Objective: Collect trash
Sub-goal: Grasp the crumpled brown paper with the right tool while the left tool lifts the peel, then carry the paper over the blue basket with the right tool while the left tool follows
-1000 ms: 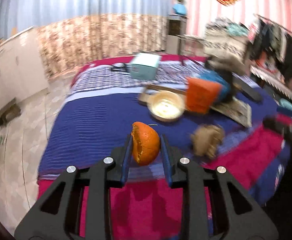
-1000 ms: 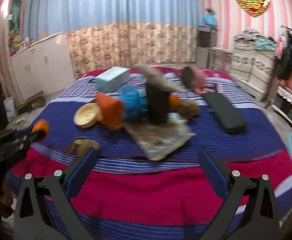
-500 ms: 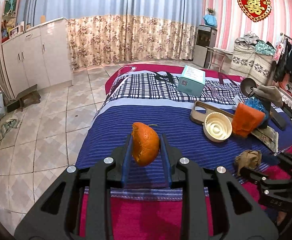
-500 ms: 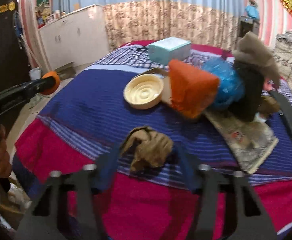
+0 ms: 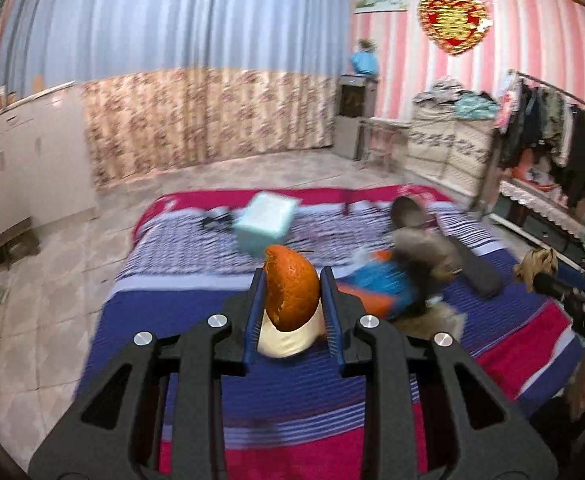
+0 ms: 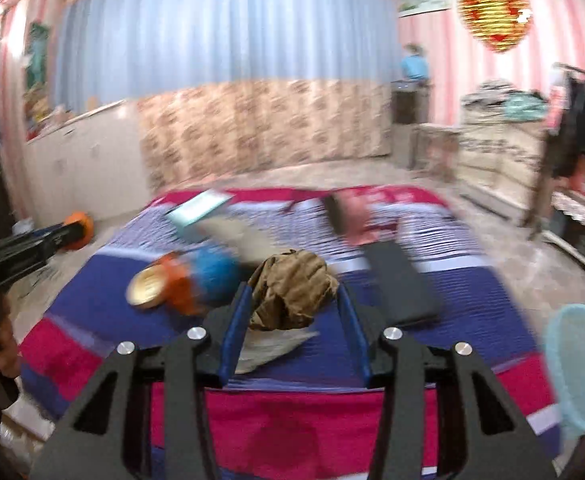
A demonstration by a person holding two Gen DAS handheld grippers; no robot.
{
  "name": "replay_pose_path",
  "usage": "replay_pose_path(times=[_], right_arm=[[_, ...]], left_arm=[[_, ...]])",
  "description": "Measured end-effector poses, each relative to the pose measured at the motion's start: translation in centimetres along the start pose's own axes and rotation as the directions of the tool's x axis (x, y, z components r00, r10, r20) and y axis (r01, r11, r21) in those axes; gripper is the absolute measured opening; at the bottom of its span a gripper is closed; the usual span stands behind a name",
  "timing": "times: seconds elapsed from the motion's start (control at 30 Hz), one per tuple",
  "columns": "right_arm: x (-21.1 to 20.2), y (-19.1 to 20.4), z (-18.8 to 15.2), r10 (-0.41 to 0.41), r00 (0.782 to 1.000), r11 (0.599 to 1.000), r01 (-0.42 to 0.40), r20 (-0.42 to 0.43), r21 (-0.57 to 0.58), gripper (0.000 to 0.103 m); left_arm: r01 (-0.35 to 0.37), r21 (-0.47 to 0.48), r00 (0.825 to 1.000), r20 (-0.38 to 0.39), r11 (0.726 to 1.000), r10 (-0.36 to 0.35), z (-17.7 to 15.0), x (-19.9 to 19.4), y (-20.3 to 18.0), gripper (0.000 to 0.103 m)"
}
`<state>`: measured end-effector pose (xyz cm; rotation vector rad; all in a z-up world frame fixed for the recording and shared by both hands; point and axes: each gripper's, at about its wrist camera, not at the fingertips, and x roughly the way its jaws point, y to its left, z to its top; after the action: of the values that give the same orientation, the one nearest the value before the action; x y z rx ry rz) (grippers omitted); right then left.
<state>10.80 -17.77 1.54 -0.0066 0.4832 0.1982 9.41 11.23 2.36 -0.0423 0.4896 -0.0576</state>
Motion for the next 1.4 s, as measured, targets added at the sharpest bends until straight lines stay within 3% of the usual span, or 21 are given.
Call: replay_pose_path(times=[0.13,0.3,0.43,0.5,0.57,0.7,0.77,0.93,0.97,1.0,1.07,1.2,1.33,1.4], right_arm=[[-2.5,-6.7,0.8,-0.145,0.989,0.989,0.143,0.040,0.038,0.044],[-4.0,-14.3,0.2,-0.313,0.949,0.947,0.308,0.043,0.090,0.044],[-5.8,-19.7,-0.9,-0.368,0.929,0.913,0.356,0.028,0.198,0.037],[-6.5,-21.9,-0.9,-0.383,0.924,0.901,0.368,0.021,0.230,0.028],[-6.6,-23.5,-1.0,-0.388,0.921,0.896,0.372,0.020,0.241,0.021],[-5.9,-26.5,-2.4,-0.381,0.924,0.886,0.373,-0.026,0.276,0.020],[-5.6,-27.9,-3.5,-0.355,0.934,0.887,0.352,-0.046,0.300,0.020],[-5.0,-28.8,-5.6,-0.345,0.933,0.874,0.358,-0.100,0.328,0.022],[-4.9,-29.0,-6.1,-0.330,0.938,0.873,0.346,-0.106,0.343,0.035],[-4.6,-28.8,-6.8,-0.312,0.942,0.871,0.335,-0.122,0.359,0.056],[-4.0,-27.6,-7.8,-0.306,0.939,0.875,0.342,-0.155,0.342,0.066],[-2.2,-25.7,-9.0,-0.269,0.937,0.902,0.326,-0.222,0.283,0.067],[-0.8,-25.1,-9.6,-0.237,0.932,0.909,0.313,-0.275,0.277,0.067],[-0.1,-24.4,-9.8,-0.226,0.929,0.918,0.303,-0.292,0.254,0.053]], left_arm=[[0.052,0.039,0.998,0.021,0.998,-0.053,1.3,0.2,-5.0,0.026],[0.150,0.074,0.988,0.029,0.986,-0.153,2.7,0.5,-11.7,0.026],[0.228,0.095,0.972,0.043,0.969,-0.233,3.7,0.6,-16.5,0.026],[0.259,0.109,0.963,0.049,0.960,-0.266,4.1,0.7,-18.6,0.026],[0.287,0.124,0.954,0.048,0.950,-0.295,4.3,0.9,-20.8,0.026],[0.321,0.145,0.945,0.022,0.936,-0.327,3.9,1.8,-23.9,0.026],[0.318,0.155,0.946,0.014,0.935,-0.324,3.4,2.3,-24.5,0.026],[0.296,0.152,0.955,-0.017,0.943,-0.297,2.0,4.0,-24.5,0.026],[0.290,0.148,0.957,-0.022,0.945,-0.290,1.8,4.4,-24.5,0.026],[0.276,0.149,0.961,-0.027,0.949,-0.275,1.3,4.8,-24.2,0.026],[0.256,0.155,0.967,-0.036,0.954,-0.253,0.6,5.3,-23.9,0.026],[0.244,0.132,0.969,-0.081,0.961,-0.235,-0.7,6.6,-22.5,0.026],[0.219,0.135,0.975,-0.074,0.966,-0.210,-1.2,6.6,-21.2,0.026],[0.212,0.137,0.977,-0.066,0.968,-0.205,-1.2,6.4,-20.8,0.026]])
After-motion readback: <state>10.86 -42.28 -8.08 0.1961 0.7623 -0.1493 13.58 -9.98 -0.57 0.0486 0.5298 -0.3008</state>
